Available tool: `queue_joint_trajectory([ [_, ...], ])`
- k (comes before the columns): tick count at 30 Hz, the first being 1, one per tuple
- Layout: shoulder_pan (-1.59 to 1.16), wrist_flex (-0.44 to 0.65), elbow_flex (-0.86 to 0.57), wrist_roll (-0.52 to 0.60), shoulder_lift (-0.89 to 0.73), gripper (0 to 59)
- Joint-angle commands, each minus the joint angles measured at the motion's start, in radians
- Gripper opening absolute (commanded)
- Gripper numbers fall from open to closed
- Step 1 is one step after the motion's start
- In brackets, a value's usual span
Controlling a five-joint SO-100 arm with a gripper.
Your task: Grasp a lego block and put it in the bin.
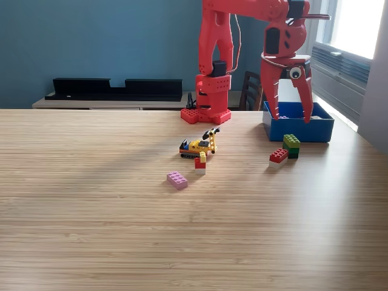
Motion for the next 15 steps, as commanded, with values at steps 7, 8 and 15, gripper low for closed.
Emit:
queue_joint_trajectory([
  [7,0.005,0.023,-0.097,-0.104,-0.095,43.5],
  [8,0.005,0.023,-0.106,-0.109,-0.121,43.5],
  [15,0.009,0.021,-0.186,-0.118,-0.276,43.3],
])
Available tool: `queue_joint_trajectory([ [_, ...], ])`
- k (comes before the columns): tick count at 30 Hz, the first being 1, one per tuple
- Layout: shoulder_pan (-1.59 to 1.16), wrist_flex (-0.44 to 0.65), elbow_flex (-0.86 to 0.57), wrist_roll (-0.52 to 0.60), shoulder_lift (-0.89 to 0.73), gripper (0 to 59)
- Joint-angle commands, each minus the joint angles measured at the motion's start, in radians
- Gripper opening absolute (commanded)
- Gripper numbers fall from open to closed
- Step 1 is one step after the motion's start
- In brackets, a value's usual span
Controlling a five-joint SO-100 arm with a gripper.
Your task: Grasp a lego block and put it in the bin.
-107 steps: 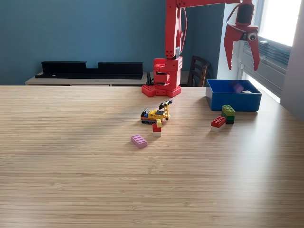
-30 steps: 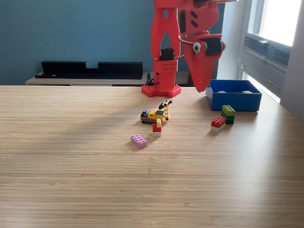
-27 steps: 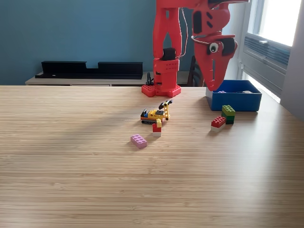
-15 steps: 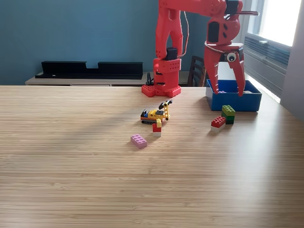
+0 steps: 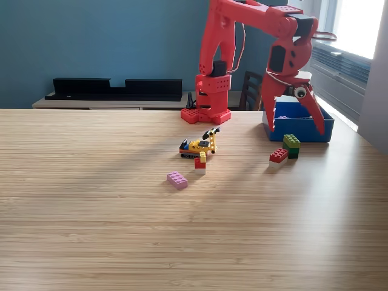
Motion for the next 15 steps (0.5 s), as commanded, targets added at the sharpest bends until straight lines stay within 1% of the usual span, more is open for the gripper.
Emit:
queue_joint_trajectory([
  [1,0.003,0.006,-0.107,-0.006,-0.049,43.2],
  [7,0.009,0.006,-0.172,-0.006,-0.149,42.4],
  [10,0.009,0.006,-0.201,-0.003,-0.196,39.6],
  [12,0.009,0.006,-0.213,0.0,-0.222,34.6],
  [15,0.008,0.006,-0.232,0.008,-0.252,24.6],
])
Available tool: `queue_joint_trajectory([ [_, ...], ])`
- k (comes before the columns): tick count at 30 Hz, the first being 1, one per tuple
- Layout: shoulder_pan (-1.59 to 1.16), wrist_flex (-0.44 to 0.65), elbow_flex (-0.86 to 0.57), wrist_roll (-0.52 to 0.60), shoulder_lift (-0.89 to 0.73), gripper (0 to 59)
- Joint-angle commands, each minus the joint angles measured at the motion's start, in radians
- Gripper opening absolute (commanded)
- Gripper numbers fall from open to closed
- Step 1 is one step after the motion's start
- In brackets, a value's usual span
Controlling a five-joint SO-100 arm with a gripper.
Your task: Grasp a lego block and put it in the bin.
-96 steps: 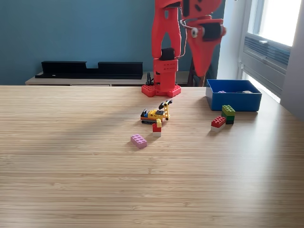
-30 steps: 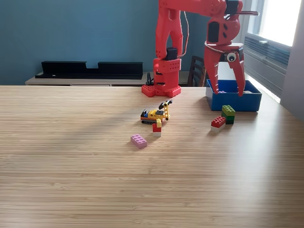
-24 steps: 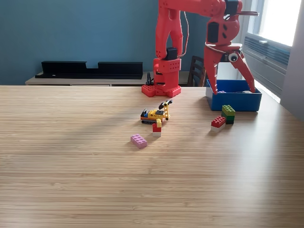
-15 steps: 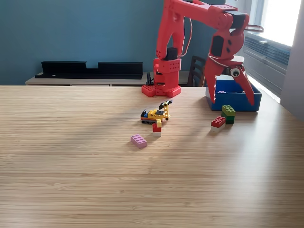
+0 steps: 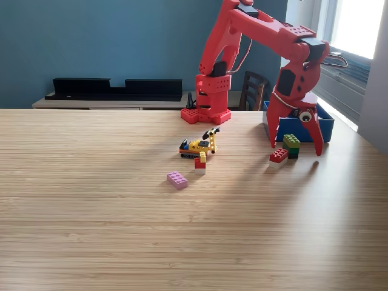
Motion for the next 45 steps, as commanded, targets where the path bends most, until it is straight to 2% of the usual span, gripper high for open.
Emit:
queue_joint_trajectory([
  [1,0.008,0.008,-0.08,0.015,-0.012,19.4],
  [4,0.006,0.006,-0.1,0.051,-0.023,0.8],
  [5,0.006,0.006,-0.106,0.061,-0.023,0.1],
  [10,0.003,0.021,-0.186,0.156,-0.02,0.1],
  [15,-0.002,0.138,-0.364,0.301,-0.011,0.0],
  [21,-0.014,0.241,-0.465,0.405,-0.009,0.0],
  [25,-0.067,0.35,-0.543,0.422,-0.006,0.0],
  [30,-0.144,0.407,-0.618,0.431,-0.005,0.0],
  [35,-0.207,0.411,-0.64,0.44,-0.005,0.0],
  [45,-0.374,0.413,-0.561,0.462,-0.005,0.0],
])
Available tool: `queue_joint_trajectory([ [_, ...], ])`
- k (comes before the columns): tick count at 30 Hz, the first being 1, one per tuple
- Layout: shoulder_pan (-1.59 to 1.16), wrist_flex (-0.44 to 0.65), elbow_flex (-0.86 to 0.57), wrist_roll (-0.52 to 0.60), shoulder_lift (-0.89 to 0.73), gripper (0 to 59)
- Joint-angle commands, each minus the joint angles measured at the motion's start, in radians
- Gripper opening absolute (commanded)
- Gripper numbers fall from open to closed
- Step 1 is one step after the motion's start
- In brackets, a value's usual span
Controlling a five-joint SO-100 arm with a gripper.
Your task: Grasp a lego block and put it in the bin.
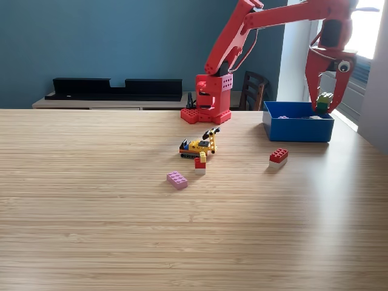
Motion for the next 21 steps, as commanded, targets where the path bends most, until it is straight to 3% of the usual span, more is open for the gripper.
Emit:
queue_joint_trajectory([
  [1,-0.087,0.049,0.018,0.006,0.038,0.0],
  [8,-0.149,0.055,0.063,0.009,0.061,0.0],
  [21,-0.175,0.054,0.229,-0.008,0.42,0.0],
])
